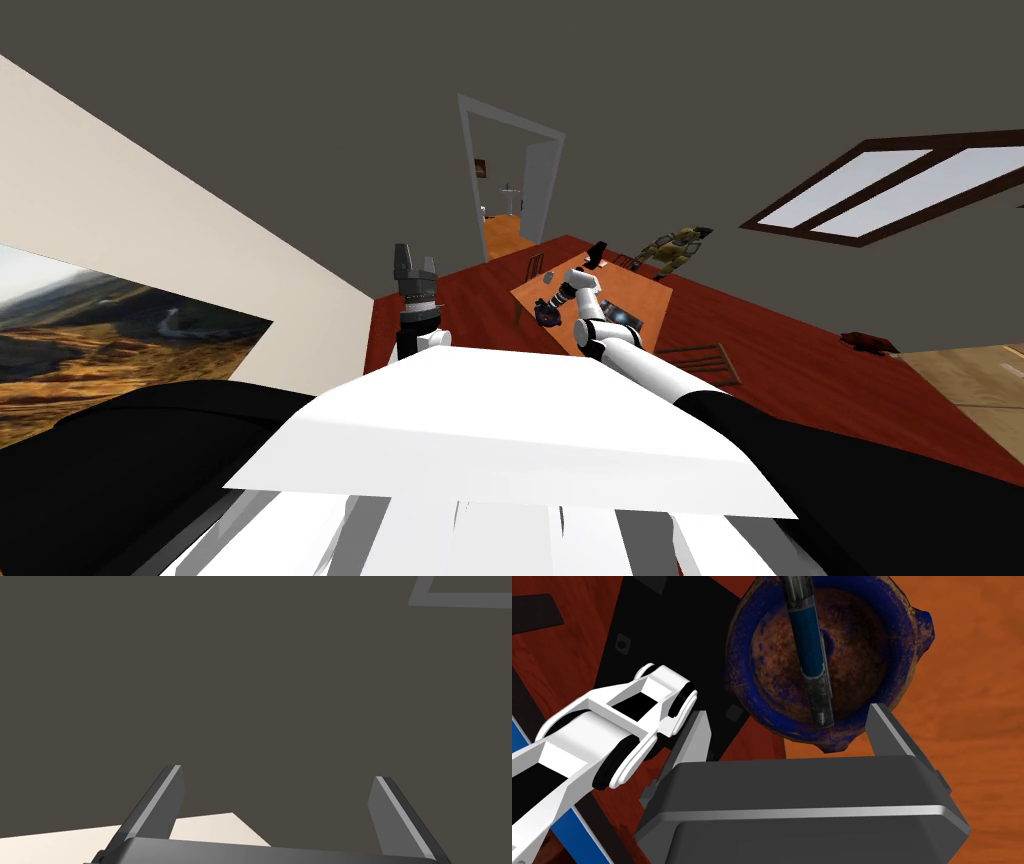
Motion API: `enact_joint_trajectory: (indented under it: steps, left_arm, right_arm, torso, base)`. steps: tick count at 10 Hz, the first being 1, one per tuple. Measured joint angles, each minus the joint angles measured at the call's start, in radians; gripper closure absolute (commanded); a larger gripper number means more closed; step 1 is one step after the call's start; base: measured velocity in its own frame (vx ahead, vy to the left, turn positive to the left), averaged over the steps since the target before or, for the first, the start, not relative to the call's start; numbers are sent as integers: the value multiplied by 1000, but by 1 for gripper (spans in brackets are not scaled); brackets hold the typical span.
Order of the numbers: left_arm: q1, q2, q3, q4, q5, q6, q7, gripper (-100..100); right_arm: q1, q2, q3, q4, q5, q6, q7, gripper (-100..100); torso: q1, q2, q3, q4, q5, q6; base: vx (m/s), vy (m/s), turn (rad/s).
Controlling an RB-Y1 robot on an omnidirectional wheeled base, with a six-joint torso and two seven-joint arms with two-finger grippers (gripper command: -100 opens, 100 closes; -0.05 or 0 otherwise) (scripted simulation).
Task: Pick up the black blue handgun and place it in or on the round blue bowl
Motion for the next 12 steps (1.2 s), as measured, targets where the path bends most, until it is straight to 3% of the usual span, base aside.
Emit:
enact_joint_trajectory:
  steps: [2,4,6,8,10,12]
  left_arm:
    - [0,0,0,0,0,0,0,0]
    - [0,0,0,0,0,0,0,0]
    - [0,0,0,0,0,0,0,0]
    - [0,0,0,0,0,0,0,0]
    - [0,0,0,0,0,0,0,0]
    - [0,0,0,0,0,0,0,0]
  right_arm:
    - [-68,0,8,83,7,-28,10,-100]
    - [-114,1,8,122,8,-21,9,-100]
    - [-168,36,55,162,52,-33,25,-100]
    - [-222,36,62,218,58,-43,35,-100]
    - [-255,41,64,238,60,-37,31,-100]
    - [-327,67,108,319,103,-69,54,-100]
  torso:
    - [2,-1,0,0,0,-2]
    - [2,-1,-1,0,0,-1]
    - [0,0,0,0,0,-1]
    - [1,-1,0,0,0,-1]
    - [2,-1,-1,0,0,-1]
    - [0,0,0,0,0,0]
  base:
    - [1,-3,38]
    - [-5,-9,-172]
    - [-12,-9,-265]
    - [0,-3,-1]
    - [-5,-10,-186]
    - [-11,-10,-273]
